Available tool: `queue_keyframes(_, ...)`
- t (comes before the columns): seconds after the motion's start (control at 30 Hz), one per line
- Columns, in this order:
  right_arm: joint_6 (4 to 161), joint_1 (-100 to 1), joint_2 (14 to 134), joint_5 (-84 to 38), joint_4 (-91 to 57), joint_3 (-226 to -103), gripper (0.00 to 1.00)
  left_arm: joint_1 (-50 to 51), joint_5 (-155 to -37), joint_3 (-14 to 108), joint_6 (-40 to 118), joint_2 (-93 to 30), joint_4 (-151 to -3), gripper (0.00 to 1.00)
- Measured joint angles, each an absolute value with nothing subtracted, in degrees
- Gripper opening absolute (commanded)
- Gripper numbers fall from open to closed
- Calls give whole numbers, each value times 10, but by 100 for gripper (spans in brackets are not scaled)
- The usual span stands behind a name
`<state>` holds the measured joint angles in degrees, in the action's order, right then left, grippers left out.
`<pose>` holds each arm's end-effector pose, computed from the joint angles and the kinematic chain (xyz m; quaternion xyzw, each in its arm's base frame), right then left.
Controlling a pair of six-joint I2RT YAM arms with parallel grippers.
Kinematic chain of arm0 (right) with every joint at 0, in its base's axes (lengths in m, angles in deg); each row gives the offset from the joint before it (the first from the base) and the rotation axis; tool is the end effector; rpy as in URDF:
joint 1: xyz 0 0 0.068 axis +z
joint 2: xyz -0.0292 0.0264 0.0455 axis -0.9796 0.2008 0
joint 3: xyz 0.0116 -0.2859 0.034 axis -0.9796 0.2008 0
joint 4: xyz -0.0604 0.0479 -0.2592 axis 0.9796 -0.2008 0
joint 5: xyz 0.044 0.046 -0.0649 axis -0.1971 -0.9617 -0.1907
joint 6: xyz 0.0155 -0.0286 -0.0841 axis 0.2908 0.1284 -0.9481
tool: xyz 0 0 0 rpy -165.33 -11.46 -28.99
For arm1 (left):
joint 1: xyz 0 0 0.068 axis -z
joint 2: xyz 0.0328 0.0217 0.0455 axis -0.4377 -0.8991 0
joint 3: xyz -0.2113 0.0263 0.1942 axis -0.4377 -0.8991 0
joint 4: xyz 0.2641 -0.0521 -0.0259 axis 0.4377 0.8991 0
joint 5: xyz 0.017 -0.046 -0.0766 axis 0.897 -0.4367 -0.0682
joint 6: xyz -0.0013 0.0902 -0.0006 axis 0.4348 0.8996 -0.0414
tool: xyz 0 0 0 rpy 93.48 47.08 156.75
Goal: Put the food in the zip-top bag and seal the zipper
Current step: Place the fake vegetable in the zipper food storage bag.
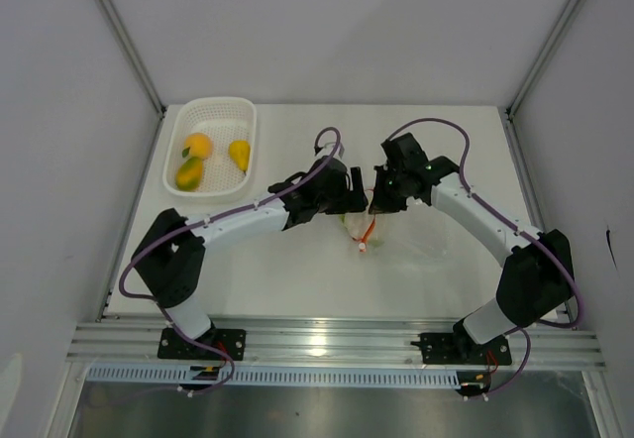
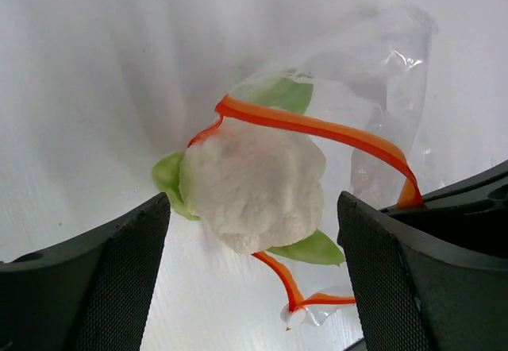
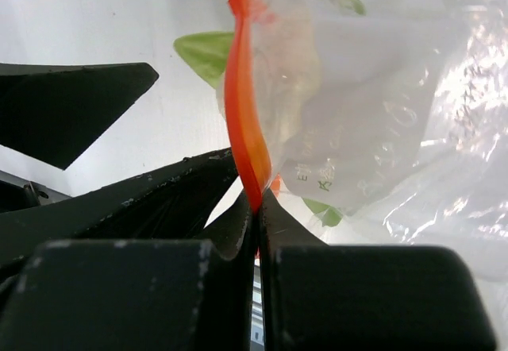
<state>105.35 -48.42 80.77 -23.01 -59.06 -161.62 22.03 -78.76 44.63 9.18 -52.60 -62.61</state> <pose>0.3008 0.1866 0.2570 -0.0211 0.9570 0.1983 0.2106 0.2936 -0.3076 0.2326 0.0151 0.9014 -0.2522 0.3517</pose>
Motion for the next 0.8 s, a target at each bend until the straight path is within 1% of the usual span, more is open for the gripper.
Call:
queue_keyframes(0.17,1054,-485,808,-231,-590,-1616,0,220,-780,439,96,-523,-632,85)
queue_keyframes(0.3,1053,-485,808,-231,-590,-1616,0,220,-761,406,101,-500,-633,85)
queue_keyframes(0.37,1053,-485,808,-231,-590,-1616,0,220,-754,382,106,-479,-637,83)
queue_keyframes(0.47,1052,-486,808,-232,-590,-1616,0,219,-747,338,113,-445,-647,71)
queue_keyframes(0.5,1052,-486,808,-233,-590,-1616,0,217,-747,323,116,-435,-651,64)
queue_keyframes(0.57,1050,-486,808,-233,-590,-1616,0,212,-750,296,125,-421,-665,58)
queue_keyframes(0.67,1046,-487,808,-234,-590,-1616,0,187,-781,267,148,-414,-690,52)
queue_keyframes(0.8,1042,-486,808,-241,-587,-1611,0,166,-817,281,191,-427,-710,48)
